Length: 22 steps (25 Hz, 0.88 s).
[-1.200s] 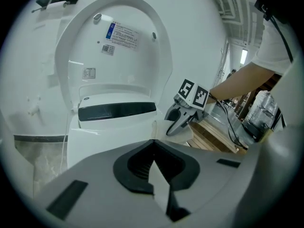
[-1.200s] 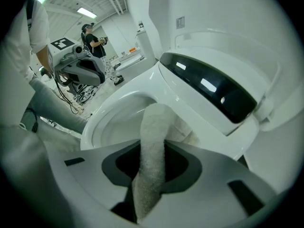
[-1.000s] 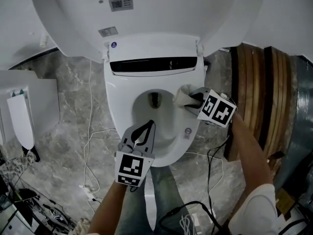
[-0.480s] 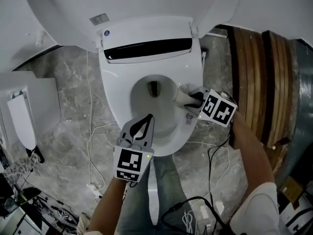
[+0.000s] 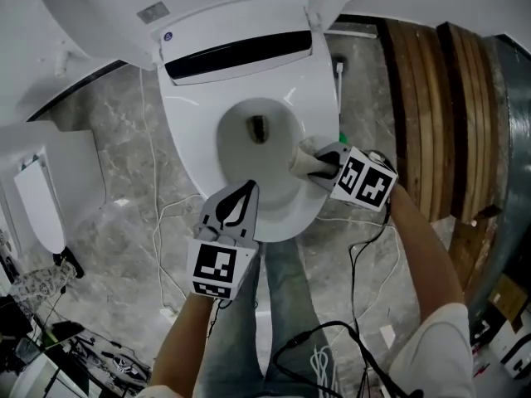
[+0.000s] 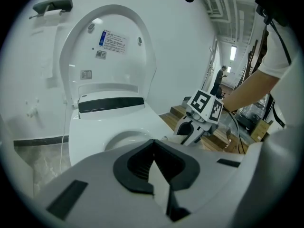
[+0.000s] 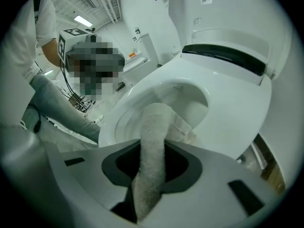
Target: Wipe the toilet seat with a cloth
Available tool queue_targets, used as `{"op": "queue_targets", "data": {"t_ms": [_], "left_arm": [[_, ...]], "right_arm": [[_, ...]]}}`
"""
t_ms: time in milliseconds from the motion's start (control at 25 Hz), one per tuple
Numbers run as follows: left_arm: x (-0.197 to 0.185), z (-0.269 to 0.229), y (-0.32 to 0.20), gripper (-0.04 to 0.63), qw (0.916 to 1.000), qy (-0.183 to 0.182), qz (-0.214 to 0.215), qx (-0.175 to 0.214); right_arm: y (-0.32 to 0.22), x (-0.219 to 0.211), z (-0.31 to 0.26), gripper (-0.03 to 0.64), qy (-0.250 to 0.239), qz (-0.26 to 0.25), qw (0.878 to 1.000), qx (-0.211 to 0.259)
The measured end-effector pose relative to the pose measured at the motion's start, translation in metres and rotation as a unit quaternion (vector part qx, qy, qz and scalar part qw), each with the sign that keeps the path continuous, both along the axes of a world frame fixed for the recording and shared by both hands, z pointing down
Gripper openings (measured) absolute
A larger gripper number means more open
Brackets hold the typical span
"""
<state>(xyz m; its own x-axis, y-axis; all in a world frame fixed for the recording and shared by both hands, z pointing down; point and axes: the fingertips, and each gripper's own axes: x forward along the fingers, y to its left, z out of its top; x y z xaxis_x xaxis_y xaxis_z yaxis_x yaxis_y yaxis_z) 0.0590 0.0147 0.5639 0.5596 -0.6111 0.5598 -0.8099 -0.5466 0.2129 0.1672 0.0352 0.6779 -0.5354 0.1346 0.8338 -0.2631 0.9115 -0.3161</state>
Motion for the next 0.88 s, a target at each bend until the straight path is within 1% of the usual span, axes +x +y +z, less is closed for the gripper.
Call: {"op": "queue_targets", "data": {"t_ms": [280,600,880], "left_arm": [[-0.007,-0.002,0.016,0.011,0.9999,-0.003,0.008,0.007],[-0.027,-0.002,0.037,0.011,1.0000,-0.002,0.003,0.005],[-0.051,0.005,0.048,0.011,0.9999,0.000,-0.014,0.000]], "right_arm": [[0.043,-0.006,0.001,0.100,-0.008,0.015,1.000,-0.014],[0.103,-0.029,0.005,0.100,-0.010,-0.007,0.999,-0.035],[0.123,-0.048,0.004,0.100,-0.021,0.008,0.999,-0.050]]}}
